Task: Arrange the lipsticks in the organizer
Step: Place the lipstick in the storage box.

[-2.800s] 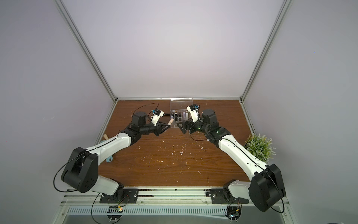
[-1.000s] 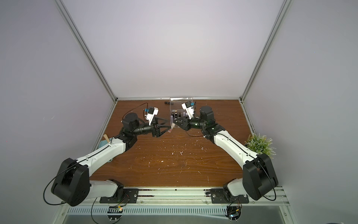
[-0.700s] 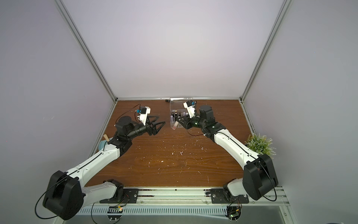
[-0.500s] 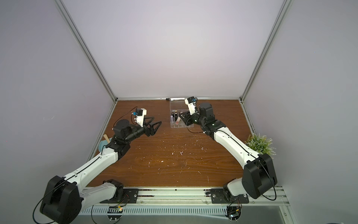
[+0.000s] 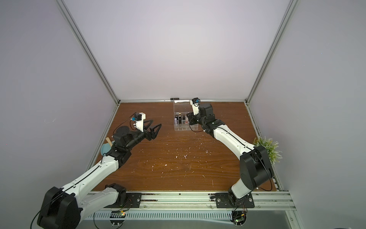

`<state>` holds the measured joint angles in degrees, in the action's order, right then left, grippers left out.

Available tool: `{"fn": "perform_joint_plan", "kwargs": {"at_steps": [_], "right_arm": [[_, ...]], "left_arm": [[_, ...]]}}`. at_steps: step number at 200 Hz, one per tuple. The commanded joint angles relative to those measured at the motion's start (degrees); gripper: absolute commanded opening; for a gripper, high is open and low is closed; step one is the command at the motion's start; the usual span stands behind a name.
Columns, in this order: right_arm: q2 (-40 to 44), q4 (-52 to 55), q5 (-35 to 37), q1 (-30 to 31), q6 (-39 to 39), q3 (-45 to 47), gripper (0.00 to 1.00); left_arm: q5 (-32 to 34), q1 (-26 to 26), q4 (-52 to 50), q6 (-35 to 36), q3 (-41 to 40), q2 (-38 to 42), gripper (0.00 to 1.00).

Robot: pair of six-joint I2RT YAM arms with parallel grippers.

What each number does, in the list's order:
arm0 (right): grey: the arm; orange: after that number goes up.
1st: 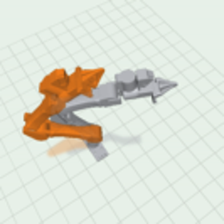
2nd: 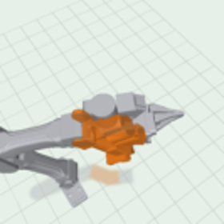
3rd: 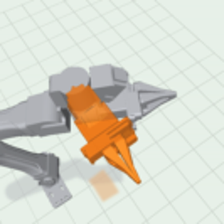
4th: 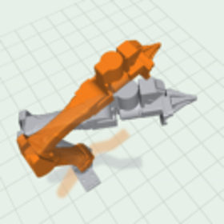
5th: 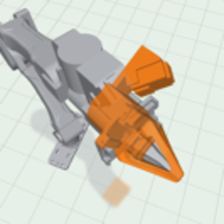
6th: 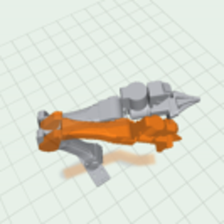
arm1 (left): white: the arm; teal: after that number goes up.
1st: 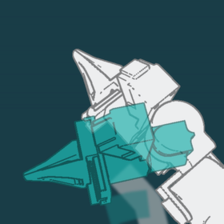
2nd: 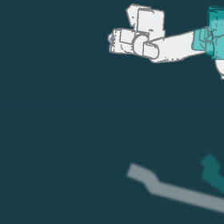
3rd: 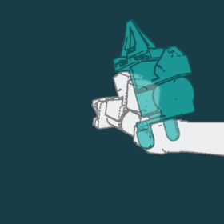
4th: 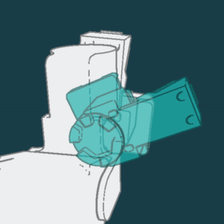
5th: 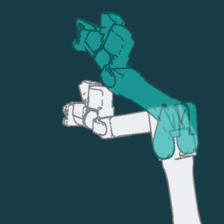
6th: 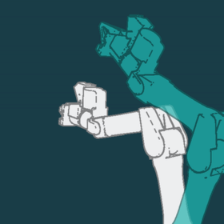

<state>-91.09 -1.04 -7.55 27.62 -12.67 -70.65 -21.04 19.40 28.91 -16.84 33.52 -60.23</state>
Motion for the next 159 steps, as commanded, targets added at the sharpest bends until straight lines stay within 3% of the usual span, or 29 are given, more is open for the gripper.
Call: {"fn": "perform_joint_plan", "kwargs": {"at_steps": [1,119,159], "right_arm": [[-0.3,-3.2,3.7,-0.3,2.1,-3.4,0.17],[-8.0,-6.7,16.1,-0.3,8.0,-3.6,0.19],[-10.0,-7.6,17.0,-0.4,8.7,-3.2,0.19]], "left_arm": [[1.3,-0.7,1.9,0.9,-0.5,1.3,0.77],[6.9,-1.0,1.1,1.4,-1.8,1.4,0.77],[7.9,-1.0,1.6,1.2,-2.1,1.6,0.77]]}}
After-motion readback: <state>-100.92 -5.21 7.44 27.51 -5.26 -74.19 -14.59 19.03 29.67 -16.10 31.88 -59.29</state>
